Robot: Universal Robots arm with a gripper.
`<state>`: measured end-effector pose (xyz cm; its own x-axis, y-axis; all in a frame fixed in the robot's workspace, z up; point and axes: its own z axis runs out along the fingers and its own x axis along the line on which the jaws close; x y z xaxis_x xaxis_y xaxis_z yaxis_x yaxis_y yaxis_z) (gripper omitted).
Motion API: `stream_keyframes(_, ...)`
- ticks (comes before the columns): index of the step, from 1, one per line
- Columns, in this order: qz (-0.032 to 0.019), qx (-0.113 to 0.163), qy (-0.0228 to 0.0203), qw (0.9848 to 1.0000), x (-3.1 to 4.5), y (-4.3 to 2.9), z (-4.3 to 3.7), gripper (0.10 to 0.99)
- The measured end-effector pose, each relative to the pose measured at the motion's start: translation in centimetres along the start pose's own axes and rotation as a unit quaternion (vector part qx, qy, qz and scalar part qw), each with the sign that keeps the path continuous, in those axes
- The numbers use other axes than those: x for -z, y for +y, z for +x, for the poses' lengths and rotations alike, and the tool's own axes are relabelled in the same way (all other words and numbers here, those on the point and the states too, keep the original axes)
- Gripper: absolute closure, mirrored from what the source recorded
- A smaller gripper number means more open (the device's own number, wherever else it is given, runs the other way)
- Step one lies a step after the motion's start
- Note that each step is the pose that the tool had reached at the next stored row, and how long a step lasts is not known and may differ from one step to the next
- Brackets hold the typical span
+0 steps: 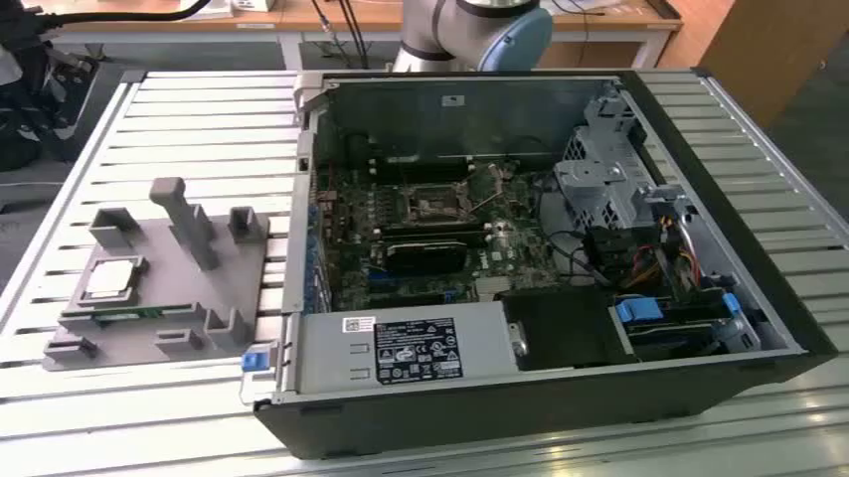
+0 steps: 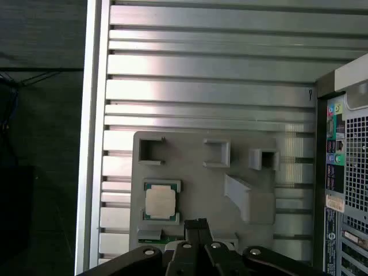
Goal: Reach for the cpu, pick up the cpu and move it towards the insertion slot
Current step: 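Pick up the cpu and move it towards the insertion slot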
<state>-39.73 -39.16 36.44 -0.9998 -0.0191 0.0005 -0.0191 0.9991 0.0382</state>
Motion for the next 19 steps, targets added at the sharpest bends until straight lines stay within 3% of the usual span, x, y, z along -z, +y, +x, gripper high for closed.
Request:
stream_keyframes(8,0.0000,0.000,0.0001,1.0000,0.00,0.00,0.05,0.980)
stream_keyframes(19,0.0000,0.000,-0.0001,1.0000,-0.10,-0.04,1.63,0.980)
